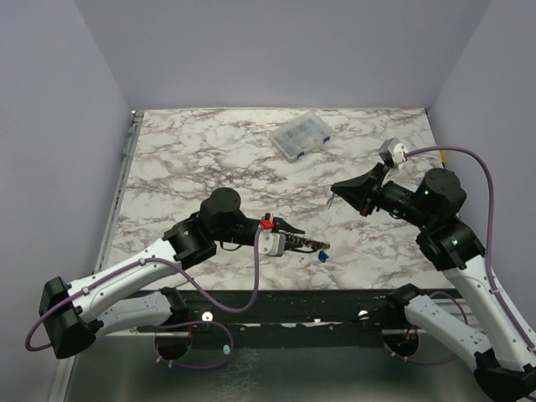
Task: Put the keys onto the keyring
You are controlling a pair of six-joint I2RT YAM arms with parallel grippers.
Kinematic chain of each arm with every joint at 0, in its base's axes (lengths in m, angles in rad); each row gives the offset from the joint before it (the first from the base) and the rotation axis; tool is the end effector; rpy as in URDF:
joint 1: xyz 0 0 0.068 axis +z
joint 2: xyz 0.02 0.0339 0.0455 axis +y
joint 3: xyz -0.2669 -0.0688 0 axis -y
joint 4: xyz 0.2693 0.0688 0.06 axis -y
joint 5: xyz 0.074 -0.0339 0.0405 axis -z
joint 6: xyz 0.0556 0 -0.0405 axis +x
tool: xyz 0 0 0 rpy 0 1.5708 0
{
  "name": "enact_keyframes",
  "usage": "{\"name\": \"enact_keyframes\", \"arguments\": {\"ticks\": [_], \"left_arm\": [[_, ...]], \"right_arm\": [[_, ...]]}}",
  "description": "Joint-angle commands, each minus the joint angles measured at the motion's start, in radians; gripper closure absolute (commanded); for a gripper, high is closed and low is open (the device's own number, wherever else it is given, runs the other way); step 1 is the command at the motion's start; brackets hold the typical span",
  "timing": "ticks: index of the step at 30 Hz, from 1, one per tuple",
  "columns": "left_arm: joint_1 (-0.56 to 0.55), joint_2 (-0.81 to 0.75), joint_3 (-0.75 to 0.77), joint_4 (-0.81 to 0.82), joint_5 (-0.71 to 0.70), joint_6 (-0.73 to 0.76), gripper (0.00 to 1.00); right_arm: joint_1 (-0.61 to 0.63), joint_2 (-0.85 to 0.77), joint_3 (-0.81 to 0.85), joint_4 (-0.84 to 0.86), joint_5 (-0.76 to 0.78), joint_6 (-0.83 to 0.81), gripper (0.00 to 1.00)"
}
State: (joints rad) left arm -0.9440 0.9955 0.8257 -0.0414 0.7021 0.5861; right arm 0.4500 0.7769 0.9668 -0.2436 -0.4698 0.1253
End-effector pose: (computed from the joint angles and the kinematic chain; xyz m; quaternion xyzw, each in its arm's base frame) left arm 0.1259 -0.2351 0.3267 0.6617 0.3771 -0.3682 0.5333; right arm 0.1747 0.1124 0.4037 -0.2721 0.6707 0.3518 0.5936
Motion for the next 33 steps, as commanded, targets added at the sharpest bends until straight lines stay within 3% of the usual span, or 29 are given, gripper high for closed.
{"name": "enact_keyframes", "arguments": {"ticks": [1, 7, 20, 29, 33], "left_arm": [[0.005, -0.025, 0.000, 0.106, 0.113, -0.057, 1.00], [0.013, -0.057, -0.029, 0.207, 0.149, -0.125, 1.00], [0.034, -0.107, -0.206, 0.763, 0.149, -0.455, 1.00], [0.034, -0.073, -0.205, 0.819, 0.162, -0.516, 1.00], [0.033, -0.047, -0.189, 0.831, 0.197, -0.570, 1.00]], "right_arm": [[-0.004, -0.033, 0.040, -0.121, -0.172, -0.070, 0.99], [-0.004, -0.064, 0.093, -0.215, -0.239, -0.105, 0.99], [-0.004, -0.056, 0.166, -0.292, -0.532, -0.143, 0.99], [-0.004, -0.017, 0.220, -0.314, -0.664, -0.092, 0.99], [-0.003, -0.007, 0.219, -0.324, -0.649, -0.115, 0.99]]}}
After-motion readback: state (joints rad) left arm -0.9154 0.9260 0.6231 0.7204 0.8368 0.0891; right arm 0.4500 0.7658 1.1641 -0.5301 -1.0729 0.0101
